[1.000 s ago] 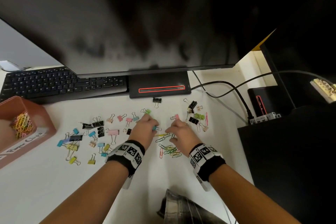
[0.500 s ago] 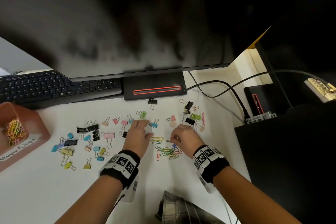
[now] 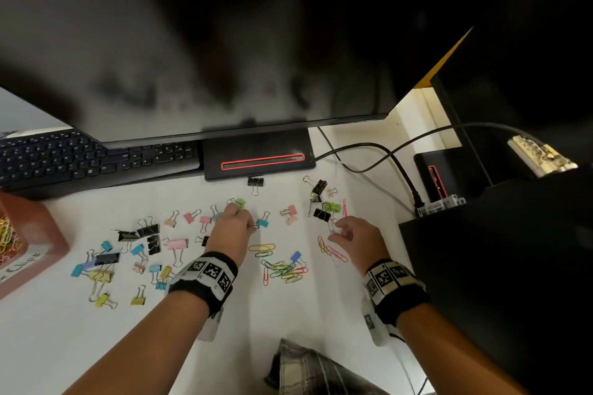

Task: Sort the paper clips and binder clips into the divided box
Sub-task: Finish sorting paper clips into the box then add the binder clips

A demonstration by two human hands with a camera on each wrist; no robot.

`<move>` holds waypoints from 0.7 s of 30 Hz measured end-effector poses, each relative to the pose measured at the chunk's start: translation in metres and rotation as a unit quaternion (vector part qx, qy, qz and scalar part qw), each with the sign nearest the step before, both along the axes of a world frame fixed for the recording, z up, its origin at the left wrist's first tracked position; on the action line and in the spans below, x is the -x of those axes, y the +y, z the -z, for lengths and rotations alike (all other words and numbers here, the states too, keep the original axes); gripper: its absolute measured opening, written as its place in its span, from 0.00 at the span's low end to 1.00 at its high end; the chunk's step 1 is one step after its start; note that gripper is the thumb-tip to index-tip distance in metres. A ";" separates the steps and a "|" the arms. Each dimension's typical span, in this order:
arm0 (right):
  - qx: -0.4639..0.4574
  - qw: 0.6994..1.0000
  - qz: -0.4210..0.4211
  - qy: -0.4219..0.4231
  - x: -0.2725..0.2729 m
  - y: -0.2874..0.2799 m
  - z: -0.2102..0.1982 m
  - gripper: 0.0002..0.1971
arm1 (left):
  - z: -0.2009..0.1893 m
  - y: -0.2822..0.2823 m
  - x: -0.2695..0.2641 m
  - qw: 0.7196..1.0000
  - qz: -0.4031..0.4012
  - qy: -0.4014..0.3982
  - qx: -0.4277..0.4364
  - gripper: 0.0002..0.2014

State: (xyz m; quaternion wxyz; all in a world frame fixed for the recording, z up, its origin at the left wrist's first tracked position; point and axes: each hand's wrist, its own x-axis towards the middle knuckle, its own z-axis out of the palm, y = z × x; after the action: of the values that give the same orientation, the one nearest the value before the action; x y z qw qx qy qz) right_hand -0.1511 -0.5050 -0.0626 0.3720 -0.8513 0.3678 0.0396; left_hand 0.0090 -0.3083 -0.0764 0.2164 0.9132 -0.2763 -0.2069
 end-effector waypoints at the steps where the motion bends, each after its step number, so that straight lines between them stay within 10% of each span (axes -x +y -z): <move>1: -0.001 1.000 0.000 0.004 -0.004 0.001 0.001 0.14 | -0.001 0.000 0.001 1.000 0.000 0.002 -0.007 0.02; 15: 0.042 0.991 -0.121 0.030 0.004 0.015 0.001 0.05 | -0.002 0.031 0.035 0.990 0.136 0.046 0.000 0.04; 21: 0.005 0.996 0.062 -0.066 -0.005 -0.013 -0.009 0.15 | 0.001 0.026 0.037 0.994 0.108 0.009 0.016 0.04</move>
State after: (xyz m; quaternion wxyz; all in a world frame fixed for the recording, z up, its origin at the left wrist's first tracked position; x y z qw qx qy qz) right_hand -0.1464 -0.5181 -0.0539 0.3929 -0.8295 0.3947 -0.0412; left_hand -0.0278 -0.2825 -0.0774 0.2102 0.8726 -0.3746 -0.2327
